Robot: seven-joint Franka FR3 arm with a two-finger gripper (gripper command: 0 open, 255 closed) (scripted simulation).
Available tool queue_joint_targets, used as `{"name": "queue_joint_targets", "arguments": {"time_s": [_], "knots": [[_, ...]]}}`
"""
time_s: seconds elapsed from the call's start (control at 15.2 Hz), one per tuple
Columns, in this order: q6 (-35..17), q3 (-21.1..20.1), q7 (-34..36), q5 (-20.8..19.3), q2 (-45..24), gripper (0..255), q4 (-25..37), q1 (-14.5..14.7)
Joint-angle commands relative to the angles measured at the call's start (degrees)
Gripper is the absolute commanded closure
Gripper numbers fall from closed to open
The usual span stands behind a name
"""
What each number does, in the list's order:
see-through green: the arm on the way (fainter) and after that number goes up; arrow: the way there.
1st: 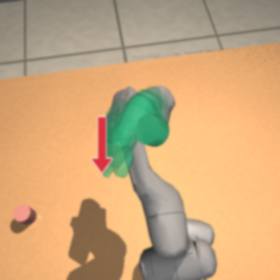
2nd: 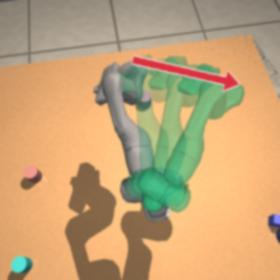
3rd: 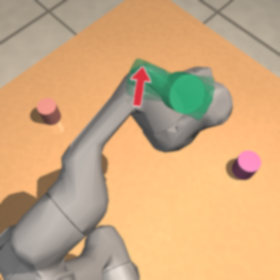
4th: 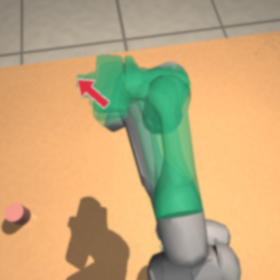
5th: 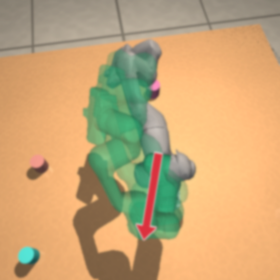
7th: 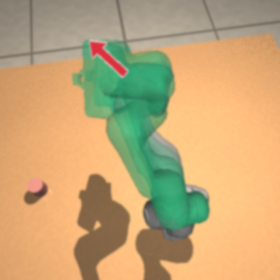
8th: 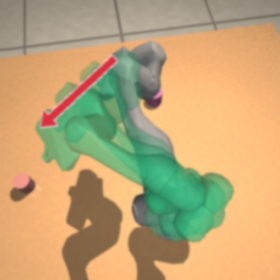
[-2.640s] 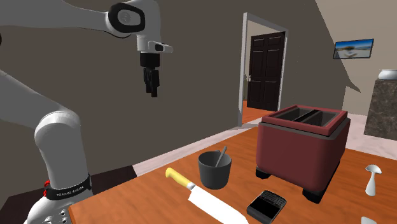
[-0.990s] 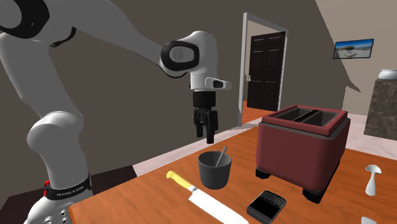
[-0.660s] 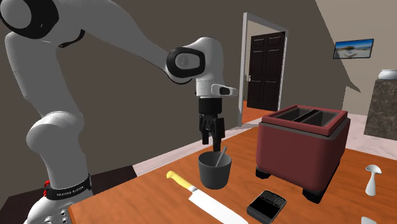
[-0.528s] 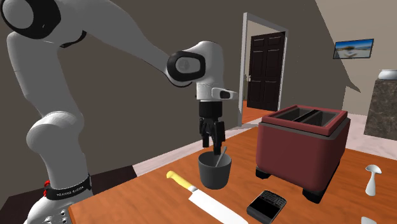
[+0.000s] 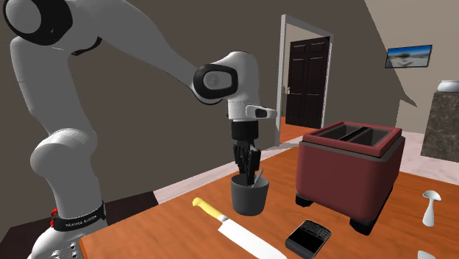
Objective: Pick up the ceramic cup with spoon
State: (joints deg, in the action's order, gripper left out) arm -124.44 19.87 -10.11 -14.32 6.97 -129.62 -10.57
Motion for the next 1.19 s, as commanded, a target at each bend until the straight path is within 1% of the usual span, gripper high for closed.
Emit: {"name": "queue_joint_targets", "arguments": {"time_s": [0.0, 0.33, 1.12], "knots": [[0.04, -0.03, -0.05, 0.20, -0.64, 255, -0.73, 0.06], [0.48, -0.09, 0.01, 0.16, -0.35, 255, -0.58, 0.12], [9.86, -0.80, -0.88, 0.23, 3.21, 255, 5.36, 0.40]]}}
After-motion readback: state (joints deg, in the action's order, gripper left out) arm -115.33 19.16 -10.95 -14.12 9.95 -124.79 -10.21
